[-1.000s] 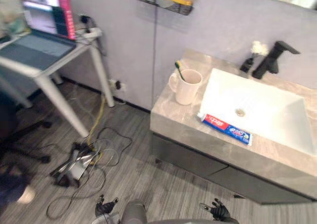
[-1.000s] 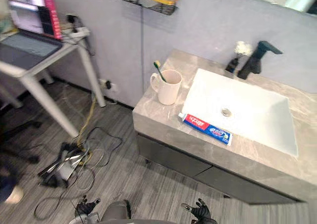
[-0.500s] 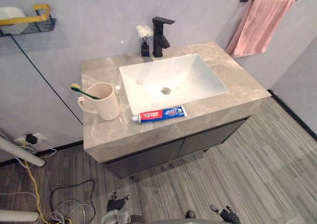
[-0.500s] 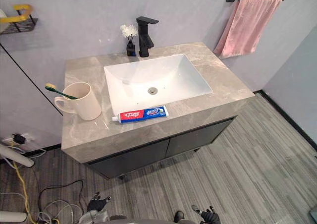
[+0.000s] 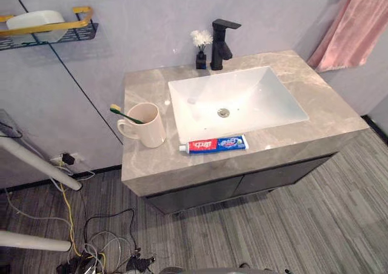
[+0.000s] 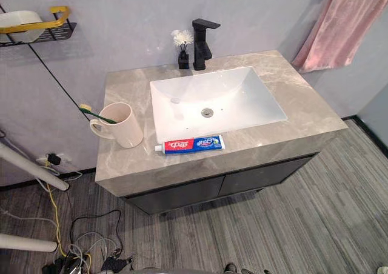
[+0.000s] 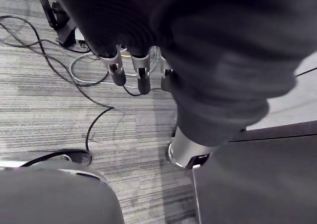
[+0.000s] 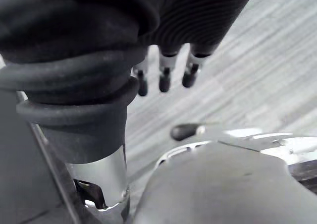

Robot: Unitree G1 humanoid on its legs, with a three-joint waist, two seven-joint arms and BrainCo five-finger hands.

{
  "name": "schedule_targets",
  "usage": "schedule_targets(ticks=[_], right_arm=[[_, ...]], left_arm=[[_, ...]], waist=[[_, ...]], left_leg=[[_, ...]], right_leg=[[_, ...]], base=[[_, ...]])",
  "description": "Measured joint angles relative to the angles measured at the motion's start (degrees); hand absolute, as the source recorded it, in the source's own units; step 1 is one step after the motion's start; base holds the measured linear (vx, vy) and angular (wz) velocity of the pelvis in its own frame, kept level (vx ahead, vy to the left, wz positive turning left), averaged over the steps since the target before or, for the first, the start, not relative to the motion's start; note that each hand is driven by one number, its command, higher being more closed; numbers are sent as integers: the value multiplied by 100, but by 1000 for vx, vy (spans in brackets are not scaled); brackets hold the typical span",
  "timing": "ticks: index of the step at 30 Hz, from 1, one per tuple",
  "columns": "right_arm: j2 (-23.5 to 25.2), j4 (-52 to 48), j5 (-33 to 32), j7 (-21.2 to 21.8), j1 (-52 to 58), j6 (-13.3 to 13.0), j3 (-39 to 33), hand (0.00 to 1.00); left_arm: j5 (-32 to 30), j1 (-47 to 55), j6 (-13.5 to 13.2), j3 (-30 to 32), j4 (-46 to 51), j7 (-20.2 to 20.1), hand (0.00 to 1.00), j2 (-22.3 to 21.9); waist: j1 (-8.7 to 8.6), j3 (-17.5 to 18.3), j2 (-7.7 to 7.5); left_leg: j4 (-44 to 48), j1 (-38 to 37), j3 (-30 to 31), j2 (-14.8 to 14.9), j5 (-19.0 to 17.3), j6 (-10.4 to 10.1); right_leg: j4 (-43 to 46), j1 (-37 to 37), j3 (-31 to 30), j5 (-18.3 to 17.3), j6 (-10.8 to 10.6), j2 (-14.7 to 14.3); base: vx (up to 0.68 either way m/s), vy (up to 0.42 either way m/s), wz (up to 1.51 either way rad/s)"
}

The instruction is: Organize washtable

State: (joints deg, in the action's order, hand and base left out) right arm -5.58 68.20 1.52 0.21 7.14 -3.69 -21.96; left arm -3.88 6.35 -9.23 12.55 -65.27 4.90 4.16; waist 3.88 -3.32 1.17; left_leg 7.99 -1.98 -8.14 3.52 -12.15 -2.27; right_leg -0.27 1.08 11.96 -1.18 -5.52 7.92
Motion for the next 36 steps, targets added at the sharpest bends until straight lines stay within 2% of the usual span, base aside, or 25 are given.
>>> schedule_targets(ticks=[5,8,12,13,15,16,17,19,21,23,24,25,26,27,28,30,31,34,36], right_arm=[[-51,-16,257,-15,-60,-40,377,0],[-47,-211,363,-30,-60,-50,622,0],[-44,-432,367,-30,-49,-44,621,0],[-38,-607,368,-50,-51,-53,623,0],[-39,-723,357,-46,-14,-72,616,0],[-18,-787,338,-47,50,-88,610,0],[32,-825,328,-54,56,-114,604,0],[109,-834,328,-59,101,-139,607,0],[114,-827,305,-102,121,-146,600,0],[112,-806,298,-117,121,-143,573,0],[124,-753,289,-121,116,-138,481,0],[172,-678,286,-124,107,-129,437,0],[177,-637,286,-127,101,-111,397,0],[171,-601,287,-127,70,-82,373,0],[99,-591,285,-136,47,-76,365,0],[34,-572,282,-134,49,-72,368,0],[27,-544,281,-134,30,-72,386,0],[31,-458,246,-129,-146,-93,498,0],[26,-443,234,-130,-307,-89,640,0]], left_arm=[[-345,83,-1,-9,6,-100,0,49],[-409,81,-1,48,74,-113,0,58],[-411,143,-1,55,196,-113,0,10],[-439,140,6,51,247,-120,0,-9],[-479,137,11,31,288,-127,0,-35],[-487,155,22,-6,293,-125,0,9],[-541,168,32,-45,293,-122,0,66],[-702,177,79,-64,293,-97,0,132],[-860,131,120,-73,308,-32,0,131],[-917,132,126,-76,424,59,0,108],[-923,132,126,-77,440,64,0,118],[-927,133,125,-77,449,74,0,159],[-928,130,127,-79,444,85,0,154],[-959,118,126,-69,446,118,0,108],[-977,96,113,-66,451,139,0,36],[-968,97,112,-59,446,144,0,-47],[-964,93,103,-61,461,141,0,-55],[-807,98,42,-60,503,134,0,-50],[-754,108,3,-36,518,135,0,-49]], waist=[[17,-9,-45],[22,-72,-137],[63,-87,-49],[105,-131,-37],[106,-195,-18],[81,-220,-20],[10,-221,-97],[-12,-180,-192],[-10,-167,-200],[-14,-159,-208],[-21,-140,-234],[-17,-75,-329],[-12,-21,-348],[10,59,-287],[-14,44,-158],[-18,51,-62],[-1,50,-64],[0,54,-146],[19,31,-146]], left_leg=[[-20,46,9,-80,17,10],[520,343,30,-63,-70,52],[1372,677,26,197,-655,95],[1502,795,22,260,-817,167],[1584,813,35,269,-869,209],[1602,762,79,221,-876,232],[1602,664,134,186,-882,246],[1579,572,372,150,-880,244],[1539,546,612,137,-857,202],[1414,542,845,138,-796,96],[1302,543,1012,140,-728,-28],[1152,526,1157,123,-633,-201],[1050,523,1246,147,-590,-277],[772,483,1380,285,-413,-549],[453,381,1520,436,-171,-742],[102,189,1625,602,171,-835],[-12,126,1625,646,393,-865],[112,312,1671,670,655,-778],[125,450,1564,678,688,-752]], right_leg=[[-119,6,50,93,-75,76],[-89,-60,70,163,-17,115],[115,-173,54,197,-34,-1],[570,-414,57,76,-144,39],[1547,-865,75,-89,-78,153],[2626,-1357,49,-161,9,322],[3079,-1519,20,-211,13,433],[3354,-1528,-46,-441,-113,437],[3182,-1548,-32,-623,-131,436],[2945,-1604,-64,-632,-117,443],[2701,-1645,-134,-614,-98,427],[2276,-1627,-160,-461,-81,433],[2255,-1557,-140,-608,-158,428],[2220,-1492,69,-749,-85,353],[2220,-1390,305,-800,3,272],[2219,-1176,594,-888,148,181],[2209,-1026,726,-914,190,142],[2068,-877,1010,-950,251,78],[1850,-844,1098,-946,257,42]], base=[[-3,7,3],[-49,5,-3],[-97,46,-20],[-143,89,-22],[-149,103,-2],[-58,120,25],[4,82,35],[55,-10,60],[127,-111,76],[169,-191,69],[191,-296,77],[205,-334,78],[231,-387,72],[254,-477,72],[239,-451,72],[164,-338,68],[111,-261,60],[52,-183,54],[-4,-76,31]])
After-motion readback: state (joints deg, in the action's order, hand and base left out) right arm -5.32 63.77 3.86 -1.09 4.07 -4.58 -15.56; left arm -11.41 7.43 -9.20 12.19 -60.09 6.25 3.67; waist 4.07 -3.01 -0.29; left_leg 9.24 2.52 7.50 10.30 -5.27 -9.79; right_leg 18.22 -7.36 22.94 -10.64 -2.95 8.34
